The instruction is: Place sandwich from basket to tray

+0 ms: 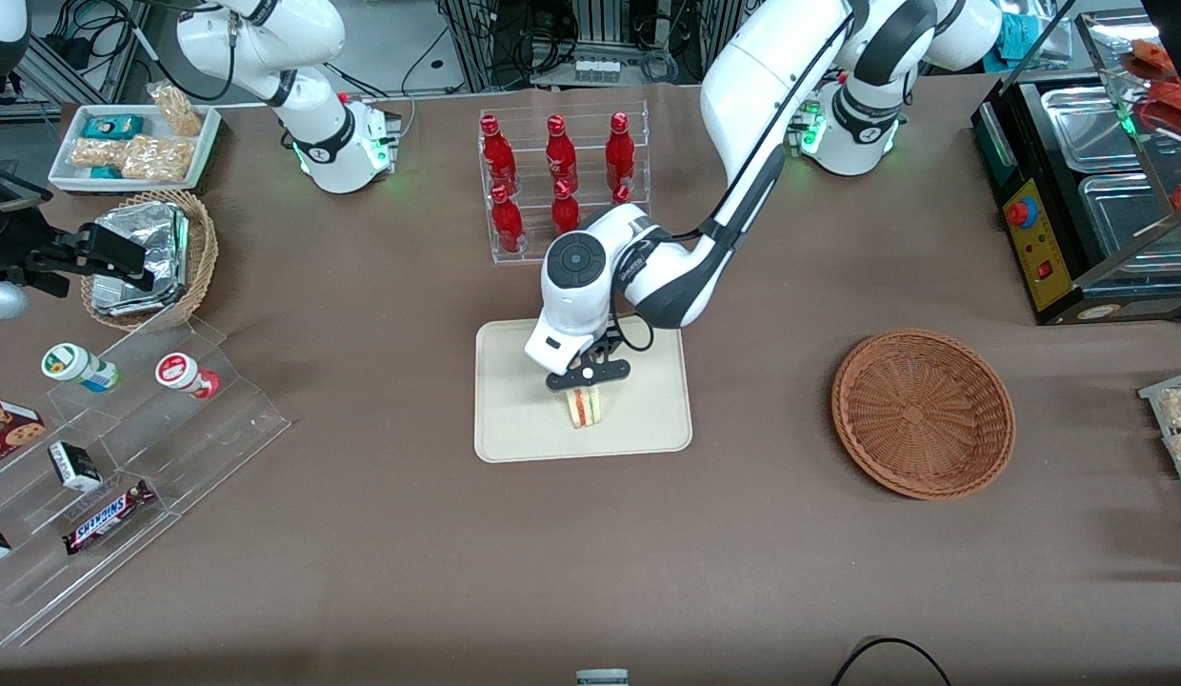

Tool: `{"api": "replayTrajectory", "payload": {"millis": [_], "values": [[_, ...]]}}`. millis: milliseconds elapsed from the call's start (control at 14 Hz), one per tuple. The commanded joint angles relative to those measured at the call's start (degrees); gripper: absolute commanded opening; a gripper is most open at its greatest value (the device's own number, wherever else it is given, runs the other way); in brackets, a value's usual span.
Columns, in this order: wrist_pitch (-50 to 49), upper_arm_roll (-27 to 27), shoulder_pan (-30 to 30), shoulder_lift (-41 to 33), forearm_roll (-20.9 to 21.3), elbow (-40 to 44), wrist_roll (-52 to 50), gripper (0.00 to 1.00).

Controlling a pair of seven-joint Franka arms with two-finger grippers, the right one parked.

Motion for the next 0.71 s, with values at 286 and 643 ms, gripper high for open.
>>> {"api": "replayTrajectory", "payload": {"millis": [286, 643], "values": [[-9.9, 5.0, 0.8, -7.9, 4.8, -2.7, 1.2, 1.0], [-9.7, 5.1, 10.0, -16.3, 4.8, -14.0, 11.1, 1.0]]}}
